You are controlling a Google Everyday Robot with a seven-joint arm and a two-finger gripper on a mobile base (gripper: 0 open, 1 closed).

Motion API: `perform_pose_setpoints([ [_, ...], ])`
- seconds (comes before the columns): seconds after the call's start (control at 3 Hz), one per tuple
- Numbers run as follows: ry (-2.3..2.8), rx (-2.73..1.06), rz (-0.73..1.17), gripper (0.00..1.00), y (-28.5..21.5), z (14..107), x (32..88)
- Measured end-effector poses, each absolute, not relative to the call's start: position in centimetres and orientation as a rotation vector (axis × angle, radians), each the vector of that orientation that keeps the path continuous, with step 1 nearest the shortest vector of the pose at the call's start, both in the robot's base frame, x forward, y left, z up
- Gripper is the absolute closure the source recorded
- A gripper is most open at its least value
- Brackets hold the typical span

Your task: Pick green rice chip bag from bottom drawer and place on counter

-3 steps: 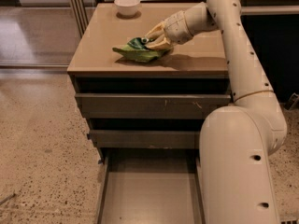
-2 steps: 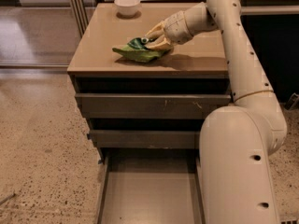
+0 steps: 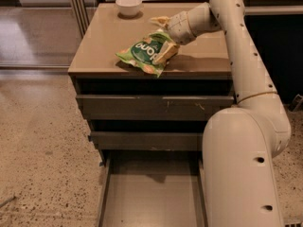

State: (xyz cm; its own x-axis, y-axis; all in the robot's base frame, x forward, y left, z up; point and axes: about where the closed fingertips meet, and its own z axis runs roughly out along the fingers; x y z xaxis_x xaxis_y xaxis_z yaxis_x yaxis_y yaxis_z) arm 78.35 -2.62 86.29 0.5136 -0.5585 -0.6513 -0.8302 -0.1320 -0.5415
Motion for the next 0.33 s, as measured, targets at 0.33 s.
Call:
perform_pose_setpoints([
  [0.33,1.158,-1.815,0.363,0.0,-2.61,86.28,78.35],
])
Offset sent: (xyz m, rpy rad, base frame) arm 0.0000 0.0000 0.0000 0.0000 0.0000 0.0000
